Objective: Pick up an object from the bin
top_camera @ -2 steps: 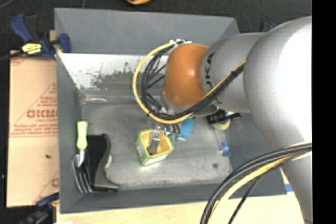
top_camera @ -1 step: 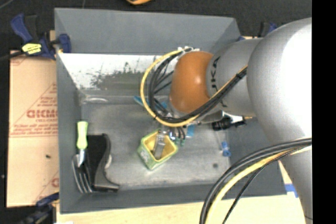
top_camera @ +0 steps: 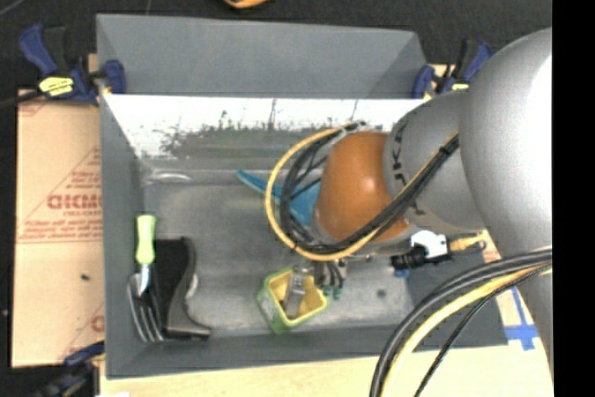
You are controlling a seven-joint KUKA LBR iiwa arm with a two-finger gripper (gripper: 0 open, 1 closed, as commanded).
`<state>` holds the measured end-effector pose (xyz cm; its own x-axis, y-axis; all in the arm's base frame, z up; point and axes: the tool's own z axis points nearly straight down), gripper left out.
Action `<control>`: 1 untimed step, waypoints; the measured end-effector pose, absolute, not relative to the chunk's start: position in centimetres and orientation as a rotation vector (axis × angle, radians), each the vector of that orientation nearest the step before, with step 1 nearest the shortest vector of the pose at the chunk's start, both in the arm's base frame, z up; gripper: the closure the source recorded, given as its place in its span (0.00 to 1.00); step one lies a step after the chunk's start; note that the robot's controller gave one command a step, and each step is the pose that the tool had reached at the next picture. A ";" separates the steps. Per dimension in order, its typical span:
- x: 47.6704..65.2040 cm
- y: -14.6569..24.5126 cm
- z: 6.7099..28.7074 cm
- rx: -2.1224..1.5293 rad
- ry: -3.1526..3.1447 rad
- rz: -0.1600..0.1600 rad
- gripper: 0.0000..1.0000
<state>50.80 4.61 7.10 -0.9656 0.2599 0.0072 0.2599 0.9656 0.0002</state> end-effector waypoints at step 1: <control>49.8 5.4 7.2 -0.453 -3.111 -0.005 0.00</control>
Offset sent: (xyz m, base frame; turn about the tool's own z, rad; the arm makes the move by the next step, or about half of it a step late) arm -0.0133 0.0090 -0.0010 0.0280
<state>49.78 5.43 7.21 -0.9585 0.2851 -0.0019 0.2851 0.9585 0.0034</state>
